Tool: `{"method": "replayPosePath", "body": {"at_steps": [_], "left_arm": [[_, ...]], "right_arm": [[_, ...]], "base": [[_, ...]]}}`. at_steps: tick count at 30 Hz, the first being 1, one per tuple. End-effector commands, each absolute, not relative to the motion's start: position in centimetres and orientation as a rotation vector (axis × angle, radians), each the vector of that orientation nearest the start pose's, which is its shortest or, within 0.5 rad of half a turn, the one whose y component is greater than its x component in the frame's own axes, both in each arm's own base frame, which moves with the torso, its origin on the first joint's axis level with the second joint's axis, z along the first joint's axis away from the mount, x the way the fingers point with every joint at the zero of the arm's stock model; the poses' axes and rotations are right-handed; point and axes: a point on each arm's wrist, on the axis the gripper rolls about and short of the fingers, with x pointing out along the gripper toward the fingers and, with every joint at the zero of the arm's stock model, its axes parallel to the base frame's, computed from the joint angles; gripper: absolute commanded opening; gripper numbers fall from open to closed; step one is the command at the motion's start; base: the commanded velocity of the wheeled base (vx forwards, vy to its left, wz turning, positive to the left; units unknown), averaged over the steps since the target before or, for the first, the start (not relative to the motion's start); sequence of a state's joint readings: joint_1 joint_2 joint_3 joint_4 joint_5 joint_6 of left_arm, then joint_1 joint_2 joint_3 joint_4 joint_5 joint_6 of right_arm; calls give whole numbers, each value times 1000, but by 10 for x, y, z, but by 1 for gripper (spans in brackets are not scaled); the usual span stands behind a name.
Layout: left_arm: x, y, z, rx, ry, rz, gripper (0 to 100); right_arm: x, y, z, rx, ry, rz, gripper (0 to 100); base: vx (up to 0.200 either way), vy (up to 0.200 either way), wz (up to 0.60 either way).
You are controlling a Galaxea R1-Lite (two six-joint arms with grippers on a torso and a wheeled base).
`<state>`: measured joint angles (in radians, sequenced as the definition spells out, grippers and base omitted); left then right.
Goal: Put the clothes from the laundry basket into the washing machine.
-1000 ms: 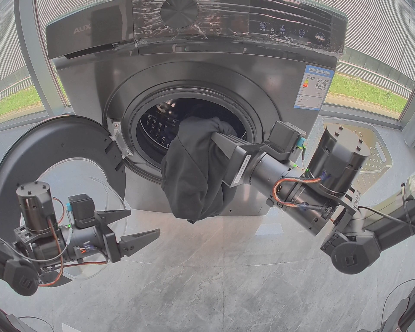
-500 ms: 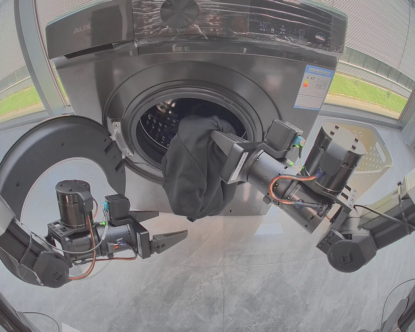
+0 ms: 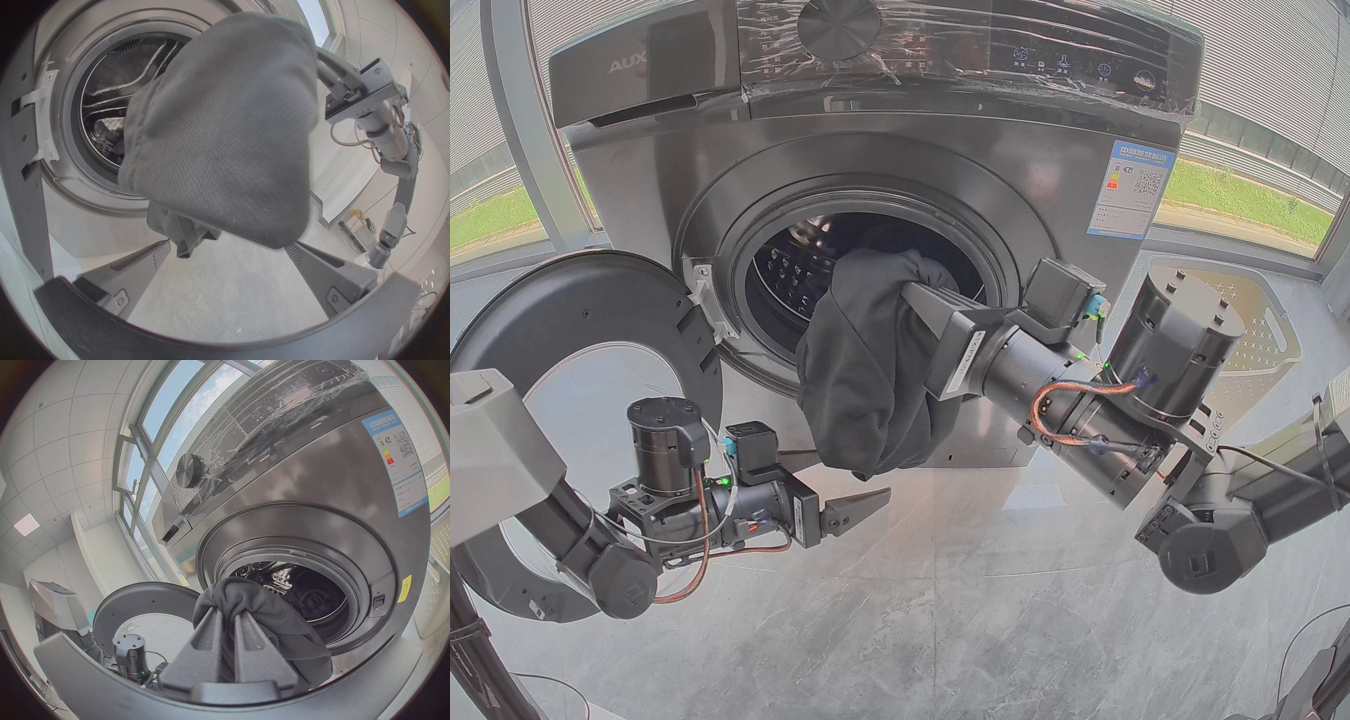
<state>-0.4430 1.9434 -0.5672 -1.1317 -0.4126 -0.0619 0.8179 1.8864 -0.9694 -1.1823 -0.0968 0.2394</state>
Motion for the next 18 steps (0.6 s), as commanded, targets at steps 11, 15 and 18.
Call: {"method": "replayPosePath", "body": {"at_steps": [11, 15, 18], "left_arm": [[313, -165, 82, -55, 244, -803, 100], [316, -168, 83, -54, 214, -781, 100], [316, -171, 83, -53, 190, -773, 0]], "right_arm": [[244, 261, 221, 351, -161, 751, 0], [244, 261, 220, 354, -167, 751, 0], [244, 261, 219, 355, -170, 751, 0]], "base": [[0, 0, 0], [0, 0, 0], [0, 0, 0]]}}
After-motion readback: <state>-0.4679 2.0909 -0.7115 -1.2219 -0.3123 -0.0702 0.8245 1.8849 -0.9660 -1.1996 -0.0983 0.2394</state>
